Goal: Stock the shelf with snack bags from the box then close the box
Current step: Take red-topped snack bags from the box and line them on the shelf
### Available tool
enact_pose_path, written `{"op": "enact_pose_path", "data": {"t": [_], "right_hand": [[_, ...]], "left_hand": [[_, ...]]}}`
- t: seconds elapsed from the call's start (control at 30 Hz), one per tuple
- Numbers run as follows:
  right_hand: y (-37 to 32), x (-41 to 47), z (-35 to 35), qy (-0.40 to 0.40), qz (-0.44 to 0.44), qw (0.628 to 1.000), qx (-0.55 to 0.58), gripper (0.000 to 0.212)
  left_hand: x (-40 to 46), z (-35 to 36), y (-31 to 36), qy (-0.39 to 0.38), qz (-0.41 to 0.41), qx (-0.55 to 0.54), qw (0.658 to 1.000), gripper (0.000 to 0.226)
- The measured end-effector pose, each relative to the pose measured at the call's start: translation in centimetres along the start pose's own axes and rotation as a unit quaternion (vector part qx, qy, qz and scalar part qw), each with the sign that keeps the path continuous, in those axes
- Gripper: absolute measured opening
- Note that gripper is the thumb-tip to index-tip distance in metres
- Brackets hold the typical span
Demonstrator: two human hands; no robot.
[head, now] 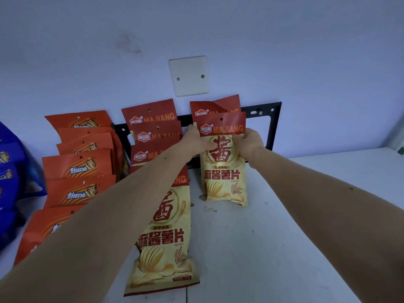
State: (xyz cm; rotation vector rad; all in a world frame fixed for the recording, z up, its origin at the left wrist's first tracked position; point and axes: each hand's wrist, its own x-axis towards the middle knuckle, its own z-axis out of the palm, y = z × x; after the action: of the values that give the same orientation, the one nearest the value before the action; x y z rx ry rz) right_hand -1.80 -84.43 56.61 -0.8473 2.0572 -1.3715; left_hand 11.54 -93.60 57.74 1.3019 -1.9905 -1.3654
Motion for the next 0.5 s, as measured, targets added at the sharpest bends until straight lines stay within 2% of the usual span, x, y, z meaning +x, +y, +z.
{"op": "enact_pose_path", "data": {"t": [0.23, 0.43, 0.5], "right_hand": [[-0.2, 1.1, -0.1, -0.019, -0.002, 0.995, -0.103, 0.022], [0.4, 1.5, 0.2, -0.034, 0.034, 0.997, -0.054, 0.019], [0.5, 1.3, 0.3, -0.026, 0.048, 0.998, -0.043, 0.024]], "left_hand": [[0.0, 0.2, 0.3, 0.02, 0.005, 0.009, 1.0, 0.074], [0.5, 0.4, 0.2, 0.018, -0.007, 0.01, 1.0, 0.077], [0.6, 0.4, 0.0, 0.015, -0.01, 0.011, 1.0, 0.078]]}}
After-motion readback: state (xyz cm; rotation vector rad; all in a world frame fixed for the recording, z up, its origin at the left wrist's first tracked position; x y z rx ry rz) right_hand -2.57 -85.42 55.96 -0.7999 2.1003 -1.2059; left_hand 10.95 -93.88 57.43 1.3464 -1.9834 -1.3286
